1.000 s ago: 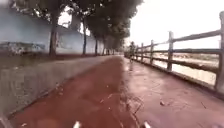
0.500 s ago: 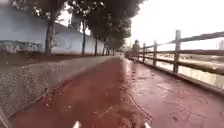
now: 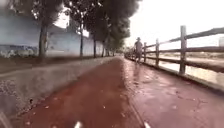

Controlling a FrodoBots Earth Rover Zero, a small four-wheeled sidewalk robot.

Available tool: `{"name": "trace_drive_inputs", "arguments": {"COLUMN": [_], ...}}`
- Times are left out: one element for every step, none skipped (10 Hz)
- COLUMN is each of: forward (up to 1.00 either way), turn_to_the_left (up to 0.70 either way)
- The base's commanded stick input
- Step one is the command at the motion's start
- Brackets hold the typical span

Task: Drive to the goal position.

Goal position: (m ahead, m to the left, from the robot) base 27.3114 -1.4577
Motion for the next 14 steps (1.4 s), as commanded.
{"name": "trace_drive_inputs", "arguments": {"forward": [0.7,0.7,0.7,0.7,0.7,0.7,0.7,0.7,0.7,0.7,0.7,0.7,0.7,0.7], "turn_to_the_left": [0.0,0.0,0.0,0.0,0.0,0.0,0.0,0.0,0.0,0.0,0.0,0.0,0.0,0.0]}}
